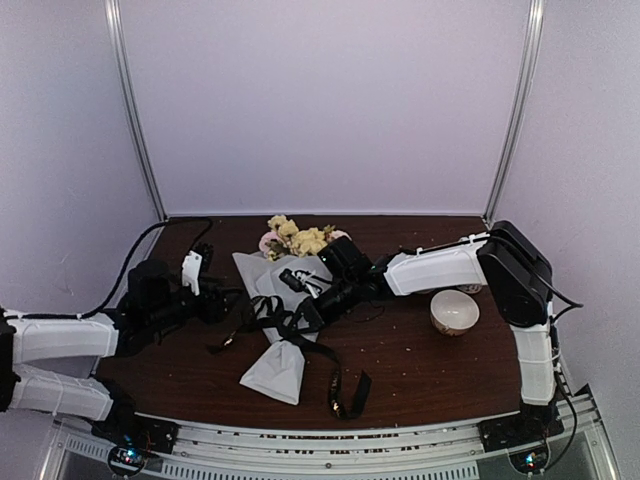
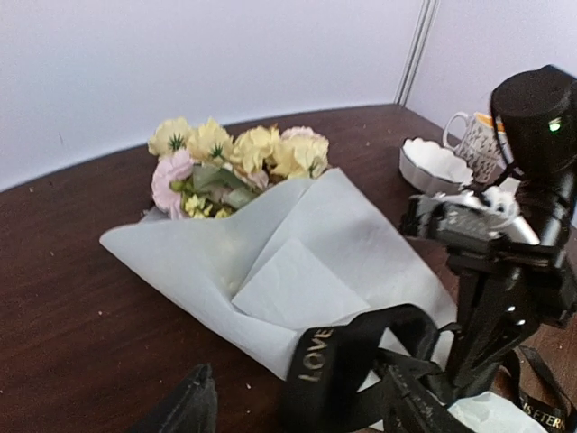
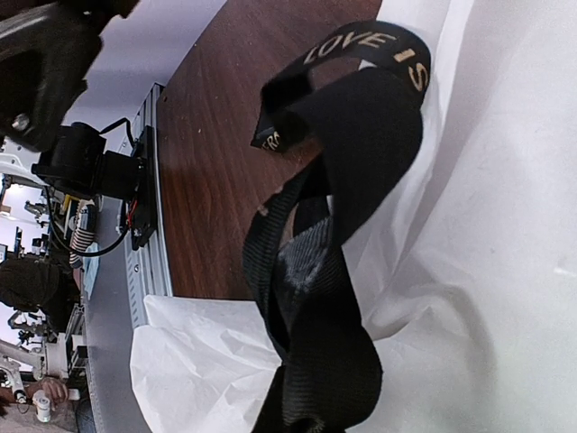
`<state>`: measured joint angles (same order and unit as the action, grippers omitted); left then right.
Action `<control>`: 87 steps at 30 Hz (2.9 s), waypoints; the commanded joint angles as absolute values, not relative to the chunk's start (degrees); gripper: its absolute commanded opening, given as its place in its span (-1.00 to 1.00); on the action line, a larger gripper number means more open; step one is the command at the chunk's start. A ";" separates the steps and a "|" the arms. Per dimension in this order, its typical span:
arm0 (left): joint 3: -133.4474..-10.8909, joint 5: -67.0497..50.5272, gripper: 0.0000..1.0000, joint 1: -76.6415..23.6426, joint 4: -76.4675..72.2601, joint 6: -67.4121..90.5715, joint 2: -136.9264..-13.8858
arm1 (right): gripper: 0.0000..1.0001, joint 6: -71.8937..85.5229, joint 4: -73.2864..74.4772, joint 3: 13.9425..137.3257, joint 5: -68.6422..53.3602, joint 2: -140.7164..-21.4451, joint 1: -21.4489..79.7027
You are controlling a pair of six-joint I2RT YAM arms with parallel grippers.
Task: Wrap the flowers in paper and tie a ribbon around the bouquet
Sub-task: Cross the half-tied ribbon over the folded bouquet.
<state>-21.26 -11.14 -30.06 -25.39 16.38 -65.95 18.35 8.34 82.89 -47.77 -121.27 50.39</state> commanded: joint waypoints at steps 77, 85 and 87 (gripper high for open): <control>-40.63 -17.25 0.48 -40.79 -8.89 -27.12 -85.84 | -0.97 25.22 5.65 82.36 -46.68 -118.54 48.60; -42.70 -16.31 -0.06 -40.78 -12.70 -23.72 -90.68 | -0.95 25.25 5.92 82.08 -46.84 -118.01 48.60; -42.10 -16.81 -0.17 -40.78 -14.04 -22.84 -90.59 | -0.95 25.29 6.01 82.09 -46.85 -118.00 48.60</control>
<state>-41.28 -16.73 -40.66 -8.34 -24.77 -90.21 25.28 6.59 82.85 -47.48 -121.08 48.84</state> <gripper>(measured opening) 0.455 0.026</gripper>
